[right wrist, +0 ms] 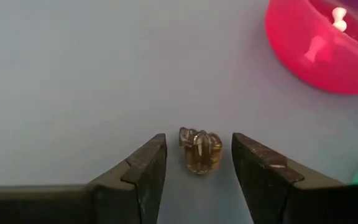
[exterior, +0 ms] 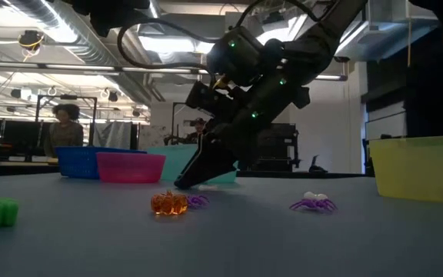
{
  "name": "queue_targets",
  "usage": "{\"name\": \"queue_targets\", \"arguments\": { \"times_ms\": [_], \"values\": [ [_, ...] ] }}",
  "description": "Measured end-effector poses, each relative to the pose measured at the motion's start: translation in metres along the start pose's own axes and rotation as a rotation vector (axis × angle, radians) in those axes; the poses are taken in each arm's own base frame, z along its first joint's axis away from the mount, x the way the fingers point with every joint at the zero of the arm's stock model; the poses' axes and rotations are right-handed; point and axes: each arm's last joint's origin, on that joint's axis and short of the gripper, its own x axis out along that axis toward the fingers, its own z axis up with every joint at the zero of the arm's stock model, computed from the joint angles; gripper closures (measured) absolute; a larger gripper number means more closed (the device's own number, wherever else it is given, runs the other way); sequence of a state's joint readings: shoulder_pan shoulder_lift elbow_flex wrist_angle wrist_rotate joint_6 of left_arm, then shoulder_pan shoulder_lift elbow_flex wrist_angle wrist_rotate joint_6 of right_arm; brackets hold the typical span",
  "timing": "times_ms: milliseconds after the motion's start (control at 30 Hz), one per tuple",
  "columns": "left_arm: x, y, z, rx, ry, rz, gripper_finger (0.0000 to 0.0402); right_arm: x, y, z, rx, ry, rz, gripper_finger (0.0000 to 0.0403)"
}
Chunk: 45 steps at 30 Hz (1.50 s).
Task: Sort Halloween decoration
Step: Put the black skull toy into the green bin
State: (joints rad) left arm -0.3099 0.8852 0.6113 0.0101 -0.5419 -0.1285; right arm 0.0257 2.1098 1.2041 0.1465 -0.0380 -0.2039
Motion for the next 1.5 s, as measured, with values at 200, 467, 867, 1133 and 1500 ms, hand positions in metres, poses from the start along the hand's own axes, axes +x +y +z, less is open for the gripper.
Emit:
{"name": "queue_targets", "arguments": {
  "times_ms": [200, 467, 867, 1133, 1500],
  "values": [
    [0.000, 0.000, 0.000, 0.000, 0.000, 0.000, 0.0214, 0.000, 0.000, 0.000, 0.000, 0.001, 0.001, 0.0231],
    [0.000, 0.000, 0.000, 0.000, 0.000, 0.000, 0.0214, 0.000, 0.001, -0.001, -0.002, 0.004, 0.009, 0.0299],
    [0.000, 0.000, 0.000, -0.001, 0.000, 0.000, 0.0214, 0.001, 0.000, 0.000, -0.003, -0.009, -0.001, 0.0304],
    [0.000, 0.000, 0.000, -0.001, 0.000, 0.000, 0.0214, 0.000, 0.000, 0.001, -0.003, -0.009, -0.002, 0.0302],
    [0.000, 0.000, 0.000, 0.000, 0.001, 0.000, 0.0214, -0.041, -0.005, 0.030, -0.016, -0.067, -0.007, 0.0302]
  ]
}}
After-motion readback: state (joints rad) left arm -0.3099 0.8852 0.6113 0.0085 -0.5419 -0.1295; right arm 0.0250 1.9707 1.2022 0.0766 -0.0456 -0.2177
